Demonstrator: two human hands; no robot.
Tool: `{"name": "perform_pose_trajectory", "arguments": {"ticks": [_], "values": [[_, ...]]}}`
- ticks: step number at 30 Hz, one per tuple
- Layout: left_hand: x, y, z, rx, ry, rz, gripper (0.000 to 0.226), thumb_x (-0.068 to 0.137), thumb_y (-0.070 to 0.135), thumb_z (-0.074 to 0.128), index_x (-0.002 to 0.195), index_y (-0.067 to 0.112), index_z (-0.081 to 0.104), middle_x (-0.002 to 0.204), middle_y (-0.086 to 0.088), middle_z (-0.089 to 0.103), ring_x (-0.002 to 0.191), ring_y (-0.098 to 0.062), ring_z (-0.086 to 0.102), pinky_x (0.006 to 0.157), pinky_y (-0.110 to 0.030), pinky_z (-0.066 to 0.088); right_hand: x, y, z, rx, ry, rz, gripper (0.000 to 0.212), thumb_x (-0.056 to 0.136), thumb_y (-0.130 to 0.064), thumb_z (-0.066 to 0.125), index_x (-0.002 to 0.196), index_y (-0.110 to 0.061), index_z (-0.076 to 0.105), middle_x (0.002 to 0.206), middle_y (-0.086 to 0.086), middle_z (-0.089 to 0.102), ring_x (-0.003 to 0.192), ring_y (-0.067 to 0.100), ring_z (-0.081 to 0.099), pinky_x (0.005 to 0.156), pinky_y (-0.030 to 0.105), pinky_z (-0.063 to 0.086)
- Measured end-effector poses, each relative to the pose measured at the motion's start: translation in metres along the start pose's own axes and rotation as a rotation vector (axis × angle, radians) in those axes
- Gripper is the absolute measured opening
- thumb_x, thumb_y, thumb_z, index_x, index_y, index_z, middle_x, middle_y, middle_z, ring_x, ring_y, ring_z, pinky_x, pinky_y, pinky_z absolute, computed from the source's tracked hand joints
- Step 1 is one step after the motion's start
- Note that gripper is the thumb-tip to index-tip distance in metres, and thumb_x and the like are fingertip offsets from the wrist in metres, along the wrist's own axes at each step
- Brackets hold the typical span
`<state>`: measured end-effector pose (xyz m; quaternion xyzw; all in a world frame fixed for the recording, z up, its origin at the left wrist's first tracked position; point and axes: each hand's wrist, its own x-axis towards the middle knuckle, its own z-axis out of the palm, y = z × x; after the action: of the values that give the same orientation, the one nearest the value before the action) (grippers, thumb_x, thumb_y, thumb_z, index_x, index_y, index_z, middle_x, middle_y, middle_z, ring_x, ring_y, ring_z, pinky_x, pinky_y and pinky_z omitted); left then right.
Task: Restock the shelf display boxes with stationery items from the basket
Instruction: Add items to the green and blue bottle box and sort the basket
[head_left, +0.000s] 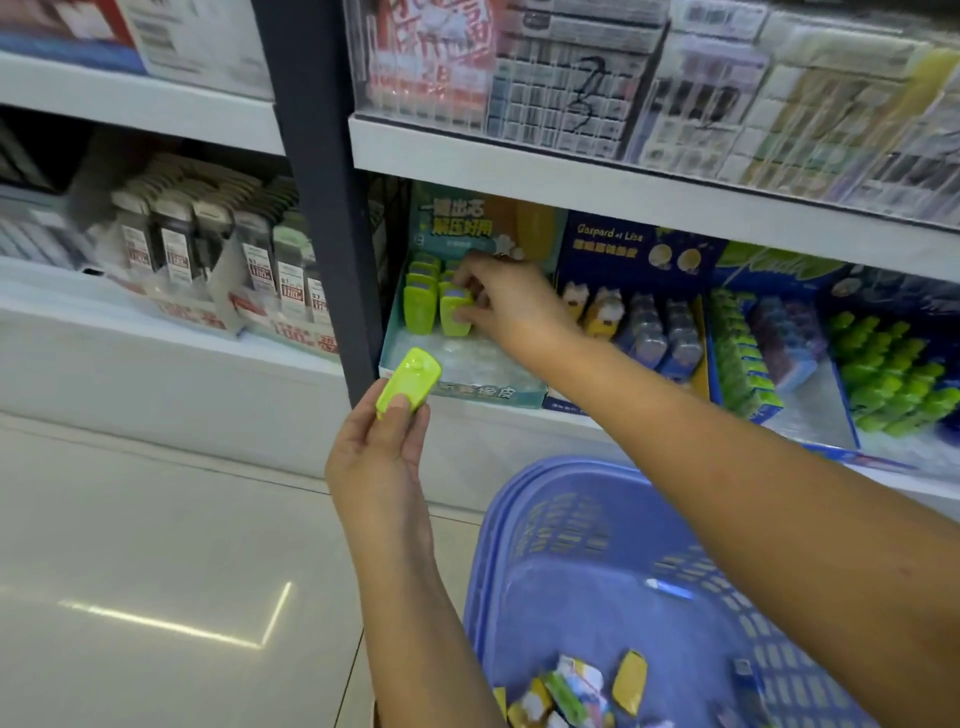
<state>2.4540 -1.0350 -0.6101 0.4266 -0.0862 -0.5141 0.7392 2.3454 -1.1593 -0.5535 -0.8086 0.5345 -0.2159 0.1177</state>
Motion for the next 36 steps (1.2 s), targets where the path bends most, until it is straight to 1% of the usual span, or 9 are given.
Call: {"name": "perform_pose_trajectory", "arguments": {"ticks": [8,14,17,20,23,26,30,32,36], "values": [[0.002,-0.002,0.000,-0.018,-0.010,0.022,0.018,0.089,0.003,0.060,0.103,0.013,0.065,0.101,-0.003,0.072,0.098,-0.014,0.069,0.077,-0.017,0.054,0.005,0.001,0.003,-0.323,0.030,-0.027,0.037,0.090,-0.030,0.059,0.119,-0.007,0.062,0.123,0.016,0.053,0.116,0.033,0.049,0.087,0.033,0.043],[0.003,-0.007,0.002,-0.019,-0.015,0.083,0.021,0.088,0.004,0.062,0.107,0.011,0.064,0.091,0.006,0.075,0.099,-0.013,0.069,0.077,-0.017,0.054,-0.001,-0.009,0.007,-0.466,0.085,-0.083,0.032,0.091,-0.017,0.054,0.116,0.002,0.057,0.128,0.015,0.049,0.122,0.032,0.044,0.090,0.038,0.045],[0.001,-0.009,0.008,-0.034,-0.017,0.090,0.022,0.087,0.005,0.063,0.109,0.011,0.063,0.090,0.006,0.075,0.099,-0.013,0.069,0.078,-0.017,0.054,-0.007,-0.010,-0.001,-0.468,0.052,-0.034,0.030,0.093,-0.020,0.052,0.119,-0.008,0.059,0.134,0.015,0.045,0.123,0.031,0.042,0.095,0.035,0.039],[-0.001,-0.007,0.013,-0.063,-0.039,0.102,0.022,0.088,0.006,0.063,0.109,0.012,0.062,0.092,0.007,0.075,0.100,-0.013,0.068,0.078,-0.018,0.054,-0.024,-0.014,-0.009,-0.116,0.104,0.045,0.034,0.094,-0.030,0.051,0.126,-0.019,0.058,0.128,0.014,0.049,0.115,0.025,0.050,0.092,0.031,0.043],[0.001,-0.004,0.017,-0.064,-0.078,0.120,0.023,0.088,0.008,0.064,0.109,0.014,0.062,0.097,0.004,0.074,0.102,-0.014,0.068,0.080,-0.019,0.054,-0.047,-0.027,-0.010,0.476,-0.078,0.163,0.025,0.089,-0.027,0.063,0.111,-0.016,0.062,0.091,0.003,0.063,0.067,0.007,0.059,0.065,0.027,0.051],[0.004,-0.005,0.018,0.137,-0.047,0.209,0.024,0.089,0.010,0.063,0.111,0.019,0.063,0.104,0.000,0.073,0.102,-0.010,0.067,0.085,-0.020,0.053,-0.049,-0.031,-0.007,0.616,-0.051,0.158,0.017,0.084,-0.015,0.069,0.098,-0.018,0.060,0.077,0.002,0.063,0.066,0.015,0.063,0.067,0.031,0.055],[0.009,-0.010,0.011,0.664,0.010,0.422,0.034,0.092,0.016,0.057,0.126,0.022,0.057,0.124,0.006,0.062,0.117,-0.004,0.056,0.102,-0.021,0.042,-0.024,-0.026,-0.007,0.395,0.081,0.112,0.015,0.083,-0.018,0.069,0.095,-0.018,0.060,0.082,-0.006,0.058,0.071,0.008,0.058,0.068,0.024,0.049],[0.011,-0.014,0.009,0.889,-0.016,0.497,0.036,0.093,0.014,0.055,0.129,0.018,0.057,0.133,0.004,0.055,0.124,-0.009,0.049,0.104,-0.017,0.034,-0.016,-0.023,0.000,0.246,0.105,0.065,0.019,0.085,-0.016,0.066,0.102,-0.011,0.060,0.084,-0.001,0.059,0.073,0.011,0.056,0.073,0.030,0.049],[0.010,-0.018,0.007,0.997,-0.015,0.521,0.036,0.092,0.011,0.055,0.128,0.015,0.058,0.137,0.005,0.050,0.127,-0.009,0.044,0.100,-0.010,0.028,-0.016,-0.025,0.020,0.124,0.117,-0.035,0.022,0.089,-0.013,0.061,0.109,-0.006,0.056,0.093,0.012,0.065,0.084,0.026,0.062,0.075,0.039,0.052]]}}
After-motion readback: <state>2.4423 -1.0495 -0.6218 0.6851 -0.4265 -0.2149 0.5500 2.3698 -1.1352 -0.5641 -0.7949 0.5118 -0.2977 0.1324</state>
